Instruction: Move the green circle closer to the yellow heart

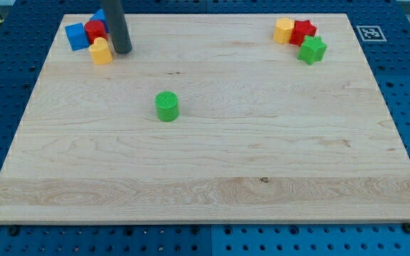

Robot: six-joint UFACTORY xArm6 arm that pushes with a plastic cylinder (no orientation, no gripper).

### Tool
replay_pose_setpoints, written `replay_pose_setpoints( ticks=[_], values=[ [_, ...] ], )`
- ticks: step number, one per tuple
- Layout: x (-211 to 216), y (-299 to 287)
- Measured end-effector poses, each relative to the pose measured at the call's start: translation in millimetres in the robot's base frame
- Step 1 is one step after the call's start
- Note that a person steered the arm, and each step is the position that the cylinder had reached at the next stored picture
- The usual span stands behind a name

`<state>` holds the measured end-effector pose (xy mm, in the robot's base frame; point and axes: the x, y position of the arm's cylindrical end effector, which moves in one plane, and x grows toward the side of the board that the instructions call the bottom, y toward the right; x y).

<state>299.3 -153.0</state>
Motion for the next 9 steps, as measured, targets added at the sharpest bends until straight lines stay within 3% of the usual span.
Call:
replay_pose_setpoints(
  ticks=[1, 2, 5, 7, 9],
  values=[
    [0.6, 24.6],
    [31.5, 61.6],
    [199.0, 129.4],
    [216.1, 114.4],
    [197.3, 76.0]
  ],
)
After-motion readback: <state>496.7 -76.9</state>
